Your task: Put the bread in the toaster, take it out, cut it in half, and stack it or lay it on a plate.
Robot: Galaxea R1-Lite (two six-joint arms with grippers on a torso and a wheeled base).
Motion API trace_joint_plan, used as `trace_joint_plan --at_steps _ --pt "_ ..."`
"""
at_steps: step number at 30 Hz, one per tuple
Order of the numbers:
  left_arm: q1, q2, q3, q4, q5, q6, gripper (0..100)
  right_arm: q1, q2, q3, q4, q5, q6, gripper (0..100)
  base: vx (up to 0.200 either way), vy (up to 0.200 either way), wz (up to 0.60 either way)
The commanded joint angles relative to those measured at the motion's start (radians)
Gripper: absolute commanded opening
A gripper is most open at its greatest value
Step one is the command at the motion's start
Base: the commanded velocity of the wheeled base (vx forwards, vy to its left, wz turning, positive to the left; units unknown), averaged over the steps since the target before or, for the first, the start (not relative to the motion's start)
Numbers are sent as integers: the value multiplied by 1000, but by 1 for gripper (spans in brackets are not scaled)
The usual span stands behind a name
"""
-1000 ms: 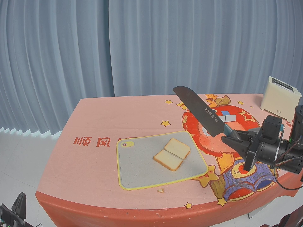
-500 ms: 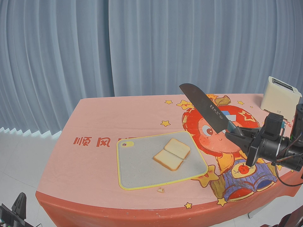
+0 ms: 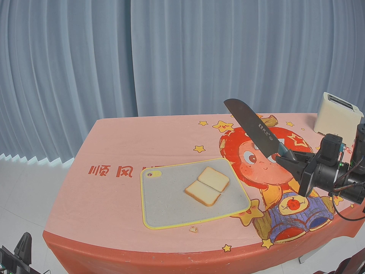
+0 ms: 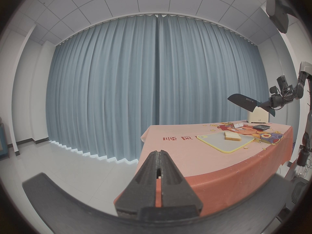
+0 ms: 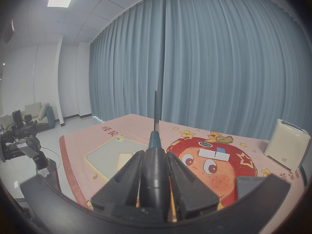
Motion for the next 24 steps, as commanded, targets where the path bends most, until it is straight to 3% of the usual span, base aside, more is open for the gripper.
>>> trace_joint_plan --at_steps 1,24 --pt "0 5 18 0 1 0 0 0 7 1 0 0 -1 0 0 0 0" --pt "0 5 18 0 1 0 0 -1 1 -1 -2 2 1 0 0 0 0"
